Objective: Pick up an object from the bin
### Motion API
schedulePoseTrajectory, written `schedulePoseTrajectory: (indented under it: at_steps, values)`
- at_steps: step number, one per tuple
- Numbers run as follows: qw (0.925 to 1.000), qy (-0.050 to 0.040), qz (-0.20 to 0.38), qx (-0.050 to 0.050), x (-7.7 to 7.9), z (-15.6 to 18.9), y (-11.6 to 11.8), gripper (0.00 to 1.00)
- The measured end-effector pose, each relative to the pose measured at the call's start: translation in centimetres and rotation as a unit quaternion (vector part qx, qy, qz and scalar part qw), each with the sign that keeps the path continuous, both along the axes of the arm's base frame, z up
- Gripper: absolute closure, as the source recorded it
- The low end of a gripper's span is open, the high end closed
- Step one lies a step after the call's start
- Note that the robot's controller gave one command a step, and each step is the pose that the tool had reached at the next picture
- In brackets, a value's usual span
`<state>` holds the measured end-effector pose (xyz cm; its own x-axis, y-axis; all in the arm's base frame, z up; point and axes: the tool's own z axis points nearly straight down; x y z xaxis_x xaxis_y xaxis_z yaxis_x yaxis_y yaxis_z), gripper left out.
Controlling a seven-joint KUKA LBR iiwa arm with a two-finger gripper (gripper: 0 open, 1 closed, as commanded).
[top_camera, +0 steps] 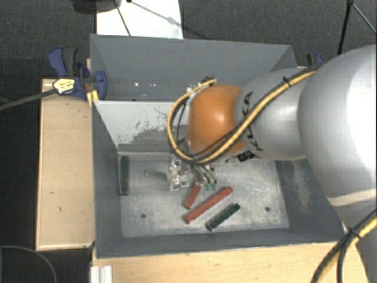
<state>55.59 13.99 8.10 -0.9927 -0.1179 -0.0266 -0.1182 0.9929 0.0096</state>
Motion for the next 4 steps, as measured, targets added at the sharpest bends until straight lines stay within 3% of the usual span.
schedulePoseTrajectory:
  at_steps: [1, 2, 3, 4]
  values:
    - [1.0000, 0.0088, -0.001, -0.003, -0.4, -0.4, -0.2, 0.00]
    - [1.0000, 0.0077, -0.002, -0.003, -0.4, -0.4, -0.2, 0.00]
    - [0.9996, 0.0124, 0.023, -0.006, -4.3, -0.5, -10.7, 1.00]
    - [0.9998, 0.0016, 0.021, -0.005, -3.7, -0.1, -10.7, 0.00]
